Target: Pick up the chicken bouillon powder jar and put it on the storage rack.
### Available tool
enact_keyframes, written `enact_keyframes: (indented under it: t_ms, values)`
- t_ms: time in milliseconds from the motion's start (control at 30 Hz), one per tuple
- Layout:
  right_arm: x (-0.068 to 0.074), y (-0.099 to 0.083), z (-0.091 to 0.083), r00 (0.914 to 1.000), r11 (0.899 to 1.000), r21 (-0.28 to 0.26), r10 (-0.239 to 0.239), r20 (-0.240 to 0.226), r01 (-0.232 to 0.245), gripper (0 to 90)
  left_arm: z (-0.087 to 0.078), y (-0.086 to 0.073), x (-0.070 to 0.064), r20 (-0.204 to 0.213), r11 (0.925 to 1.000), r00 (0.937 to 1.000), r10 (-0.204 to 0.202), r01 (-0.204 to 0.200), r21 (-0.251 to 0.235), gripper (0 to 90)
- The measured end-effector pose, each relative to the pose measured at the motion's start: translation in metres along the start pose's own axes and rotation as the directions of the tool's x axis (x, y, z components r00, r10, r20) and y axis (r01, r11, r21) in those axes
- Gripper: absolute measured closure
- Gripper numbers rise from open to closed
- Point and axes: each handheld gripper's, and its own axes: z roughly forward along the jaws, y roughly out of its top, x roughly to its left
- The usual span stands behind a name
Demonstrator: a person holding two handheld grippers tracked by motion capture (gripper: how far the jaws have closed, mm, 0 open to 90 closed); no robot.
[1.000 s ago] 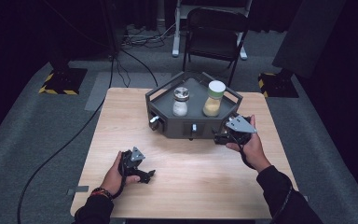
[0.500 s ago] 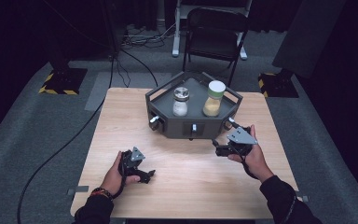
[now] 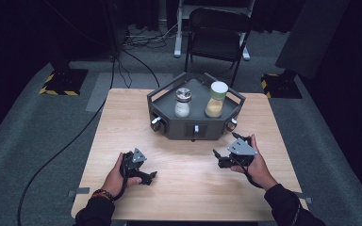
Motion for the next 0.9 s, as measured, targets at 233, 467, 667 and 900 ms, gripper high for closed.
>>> enact_keyframes:
  t_ms: [233,467,667,900]
  values:
    - [0.002,-0.008,-0.008,0.9994,0.999,0.014,-0.029,-0.016,0.030,2.1,0.000,0.000,0.000,0.000,1.0000,1.0000,0.000,0.000,0.000,0.0]
    - [0.000,-0.015,-0.015,0.9994,0.999,0.024,-0.026,-0.024,0.026,2.1,0.000,0.000,0.000,0.000,1.0000,1.0000,-0.001,0.001,0.000,0.0]
    - [-0.003,-0.022,-0.019,0.9992,0.998,0.057,-0.023,-0.032,0.025,2.1,0.000,0.000,0.000,0.000,1.0000,1.0000,0.000,0.000,0.000,0.0]
    - [-0.006,-0.032,-0.025,0.9987,0.994,0.104,-0.026,-0.044,0.031,2.1,0.000,0.000,0.000,0.000,1.0000,1.0000,0.000,0.000,0.000,0.0]
